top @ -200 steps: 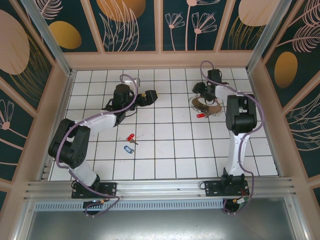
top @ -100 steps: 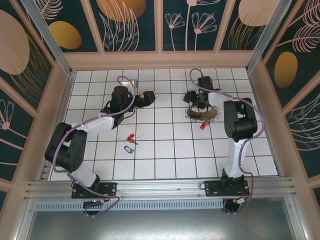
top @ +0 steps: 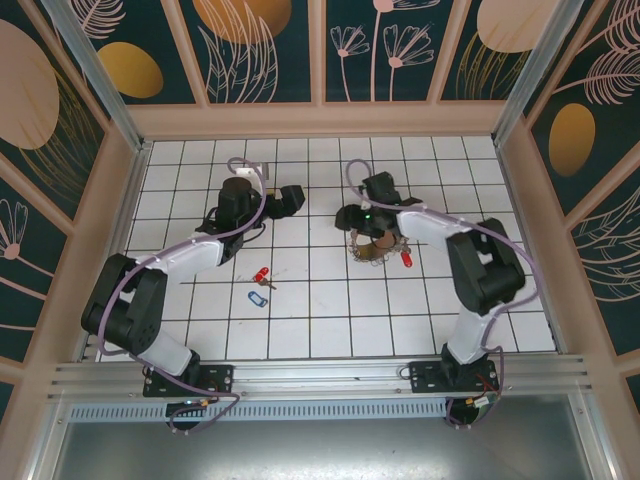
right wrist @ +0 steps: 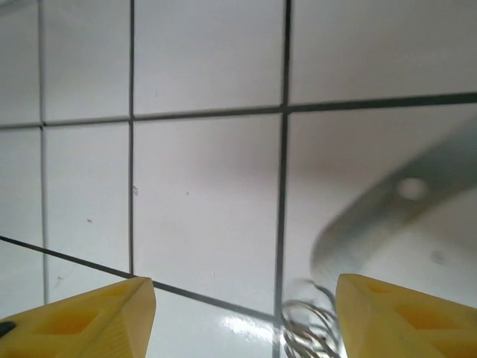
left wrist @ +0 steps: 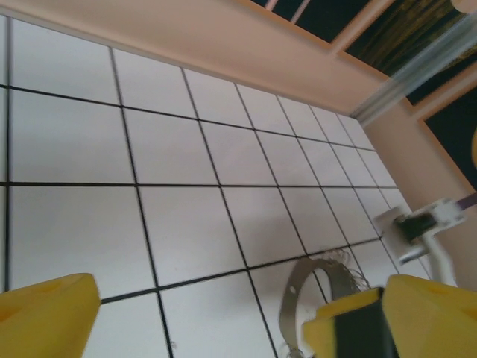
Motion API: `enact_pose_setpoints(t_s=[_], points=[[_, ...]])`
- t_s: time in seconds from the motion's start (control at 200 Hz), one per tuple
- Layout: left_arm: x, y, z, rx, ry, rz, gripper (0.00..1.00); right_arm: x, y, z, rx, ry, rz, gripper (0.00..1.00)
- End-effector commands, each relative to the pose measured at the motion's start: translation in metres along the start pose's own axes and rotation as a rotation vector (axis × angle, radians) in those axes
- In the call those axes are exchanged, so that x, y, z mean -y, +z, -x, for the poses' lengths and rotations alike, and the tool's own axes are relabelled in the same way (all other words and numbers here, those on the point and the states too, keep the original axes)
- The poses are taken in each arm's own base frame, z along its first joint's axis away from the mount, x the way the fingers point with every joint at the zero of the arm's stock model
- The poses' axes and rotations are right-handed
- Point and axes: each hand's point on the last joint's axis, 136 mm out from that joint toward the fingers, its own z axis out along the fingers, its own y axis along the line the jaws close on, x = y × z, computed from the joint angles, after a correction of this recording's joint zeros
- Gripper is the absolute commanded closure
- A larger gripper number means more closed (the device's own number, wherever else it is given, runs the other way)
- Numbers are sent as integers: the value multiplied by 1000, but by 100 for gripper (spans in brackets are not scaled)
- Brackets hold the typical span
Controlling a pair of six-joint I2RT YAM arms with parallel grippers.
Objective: Put the keys on the keyring
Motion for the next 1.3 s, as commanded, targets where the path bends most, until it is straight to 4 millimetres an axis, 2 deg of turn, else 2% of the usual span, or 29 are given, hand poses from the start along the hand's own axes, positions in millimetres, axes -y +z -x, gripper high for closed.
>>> enact_pose_setpoints(t_s=[0.0, 0.07, 0.14, 0.195, 0.205, 0.23, 0.405, 0.581, 0.956, 1.031, 1.296], points=[[21, 12, -7, -60, -10, -142, 11, 41, -41, 32, 155, 139, -42, 37], [29, 21, -16, -114, -31, -206, 15, 67, -58, 32, 201, 210, -38, 37], [41, 26, -16, -138, -31, -249, 17, 88, -66, 28, 207, 279, -7, 38], [33, 38, -35, -194, -45, -236, 17, 103, -66, 21, 188, 326, 7, 41], [37, 40, -30, -186, -40, -245, 16, 104, -66, 21, 185, 329, 8, 41], [41, 44, -30, -195, -36, -251, 16, 108, -64, 18, 174, 334, 7, 41], [52, 68, -55, -294, -35, -262, 18, 125, -51, 4, 125, 351, -47, 43], [64, 83, -79, -369, -22, -271, 20, 140, -42, -5, 101, 382, -116, 44], [62, 101, -111, -459, -36, -256, 24, 134, -23, -12, 50, 388, -37, 46], [60, 103, -118, -474, -42, -253, 25, 130, -22, -13, 50, 384, -3, 48], [55, 113, -131, -511, -50, -248, 28, 120, -17, -16, 55, 362, 84, 52]])
